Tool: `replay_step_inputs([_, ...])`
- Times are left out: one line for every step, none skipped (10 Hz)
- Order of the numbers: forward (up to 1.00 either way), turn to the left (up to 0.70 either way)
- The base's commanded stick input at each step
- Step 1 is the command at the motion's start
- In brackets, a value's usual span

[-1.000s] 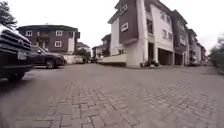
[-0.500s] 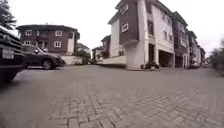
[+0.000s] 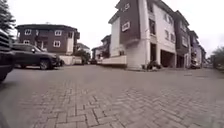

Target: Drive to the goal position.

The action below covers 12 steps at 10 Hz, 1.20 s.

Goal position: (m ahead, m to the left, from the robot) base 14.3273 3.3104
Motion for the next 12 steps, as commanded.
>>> replay_step_inputs([0.70, 0.00])
replay_step_inputs([0.70, 0.00])
replay_step_inputs([0.70, 0.00])
replay_step_inputs([0.70, 0.00])
replay_step_inputs([0.70, 0.00])
replay_step_inputs([0.70, 0.00])
replay_step_inputs([0.70, 0.00])
replay_step_inputs([0.70, 0.00])
replay_step_inputs([0.70, 0.00])
replay_step_inputs([0.70, 0.00])
replay_step_inputs([0.70, 0.00])
replay_step_inputs([0.70, 0.00])
